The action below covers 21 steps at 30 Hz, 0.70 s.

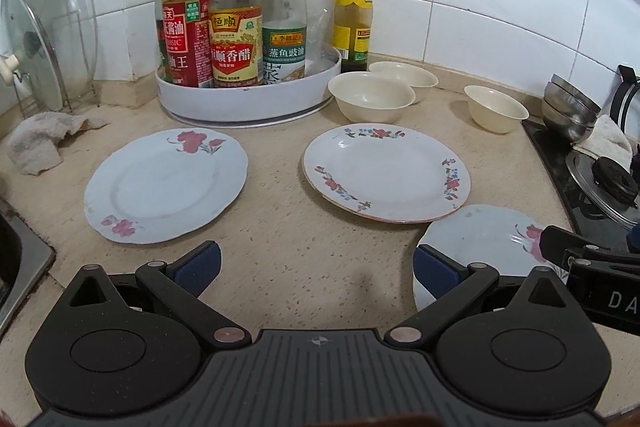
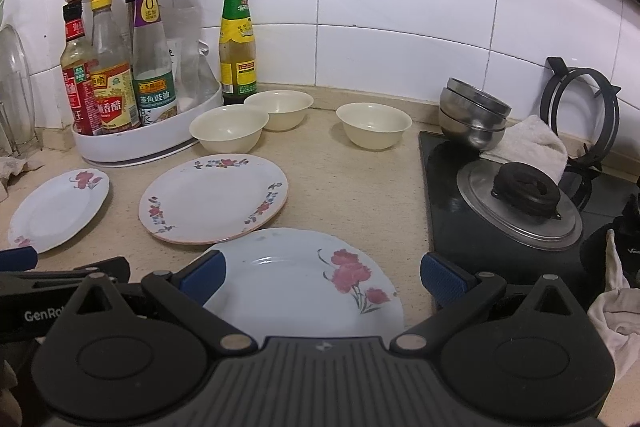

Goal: Organize plates and bowls

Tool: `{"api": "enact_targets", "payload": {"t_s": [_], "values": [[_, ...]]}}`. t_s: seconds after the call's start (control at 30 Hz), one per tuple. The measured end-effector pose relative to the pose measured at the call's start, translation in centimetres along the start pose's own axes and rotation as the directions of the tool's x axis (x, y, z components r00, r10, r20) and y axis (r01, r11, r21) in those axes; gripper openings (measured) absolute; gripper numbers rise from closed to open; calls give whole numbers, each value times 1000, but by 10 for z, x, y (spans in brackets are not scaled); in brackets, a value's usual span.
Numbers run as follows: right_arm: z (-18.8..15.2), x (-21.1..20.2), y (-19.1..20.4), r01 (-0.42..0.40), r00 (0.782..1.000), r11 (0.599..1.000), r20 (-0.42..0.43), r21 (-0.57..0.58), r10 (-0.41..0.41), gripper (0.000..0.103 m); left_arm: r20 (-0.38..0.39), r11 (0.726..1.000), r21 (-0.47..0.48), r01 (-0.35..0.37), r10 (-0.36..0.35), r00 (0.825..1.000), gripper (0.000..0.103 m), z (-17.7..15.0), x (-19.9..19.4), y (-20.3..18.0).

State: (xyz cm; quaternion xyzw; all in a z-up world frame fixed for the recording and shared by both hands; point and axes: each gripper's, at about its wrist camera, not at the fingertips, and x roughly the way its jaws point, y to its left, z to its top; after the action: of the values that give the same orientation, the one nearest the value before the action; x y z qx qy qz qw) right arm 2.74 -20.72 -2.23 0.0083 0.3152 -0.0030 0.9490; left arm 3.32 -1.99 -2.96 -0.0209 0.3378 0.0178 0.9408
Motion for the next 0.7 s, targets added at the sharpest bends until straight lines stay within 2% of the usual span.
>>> {"api": "enact_targets", "payload": {"t_s": [0.7], "values": [[0,-2,-10,48,999,998,0,42,-48,102,-1,999,22,27,-27,1000,101,3,-3,-16]]}}
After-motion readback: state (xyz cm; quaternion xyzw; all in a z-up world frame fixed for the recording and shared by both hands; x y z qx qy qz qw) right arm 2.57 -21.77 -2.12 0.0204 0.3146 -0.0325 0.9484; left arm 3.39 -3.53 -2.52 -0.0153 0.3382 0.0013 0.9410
